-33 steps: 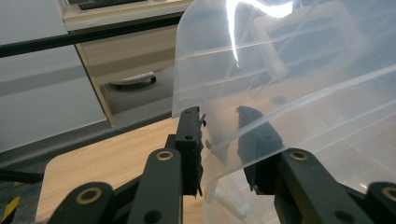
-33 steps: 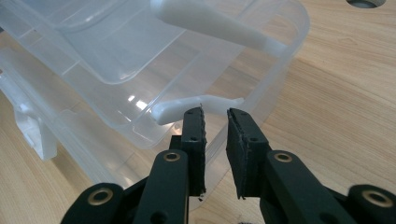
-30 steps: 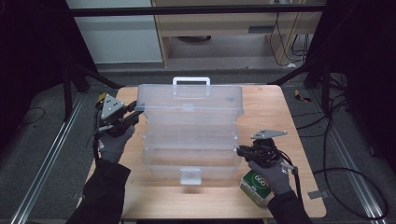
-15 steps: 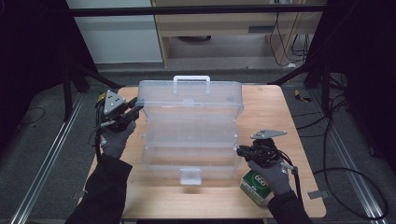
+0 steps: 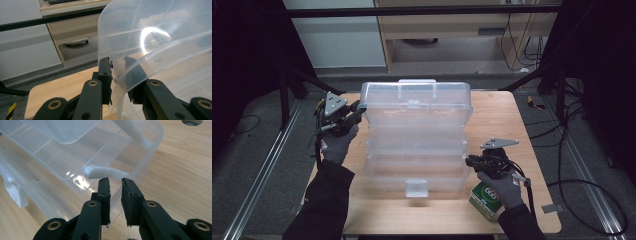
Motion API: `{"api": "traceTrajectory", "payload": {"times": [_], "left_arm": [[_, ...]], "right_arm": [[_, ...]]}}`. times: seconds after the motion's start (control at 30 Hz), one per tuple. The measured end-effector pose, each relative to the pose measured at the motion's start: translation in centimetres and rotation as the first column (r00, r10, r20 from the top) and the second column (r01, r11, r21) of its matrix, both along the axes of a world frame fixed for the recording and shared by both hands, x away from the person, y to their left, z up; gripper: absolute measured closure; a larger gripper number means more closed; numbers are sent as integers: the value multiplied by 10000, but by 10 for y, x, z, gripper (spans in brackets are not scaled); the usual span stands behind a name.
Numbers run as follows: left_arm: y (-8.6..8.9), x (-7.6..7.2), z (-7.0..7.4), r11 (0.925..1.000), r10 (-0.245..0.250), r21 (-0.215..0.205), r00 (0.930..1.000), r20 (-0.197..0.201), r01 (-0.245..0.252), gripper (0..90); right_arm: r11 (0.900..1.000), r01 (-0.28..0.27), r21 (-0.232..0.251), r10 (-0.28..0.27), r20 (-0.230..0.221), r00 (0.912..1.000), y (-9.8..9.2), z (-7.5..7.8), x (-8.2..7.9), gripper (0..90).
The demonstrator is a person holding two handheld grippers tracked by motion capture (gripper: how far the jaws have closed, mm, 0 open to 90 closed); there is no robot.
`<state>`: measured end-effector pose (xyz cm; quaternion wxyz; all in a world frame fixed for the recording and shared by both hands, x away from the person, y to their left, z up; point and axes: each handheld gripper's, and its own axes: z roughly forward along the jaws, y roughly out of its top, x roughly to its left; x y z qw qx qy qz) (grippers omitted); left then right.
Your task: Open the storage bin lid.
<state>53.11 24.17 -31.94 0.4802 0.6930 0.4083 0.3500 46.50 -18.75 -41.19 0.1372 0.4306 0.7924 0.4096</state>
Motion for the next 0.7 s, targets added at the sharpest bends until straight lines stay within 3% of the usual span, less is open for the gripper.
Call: {"api": "traceTrajectory", "payload": {"times": [0.7], "left_arm": [[-3,19,5,9998,174,-56,9998,-51,-175,758]], "right_arm": [[10000,90,-33,-90,25,10000,1,-1,1,752]]}}
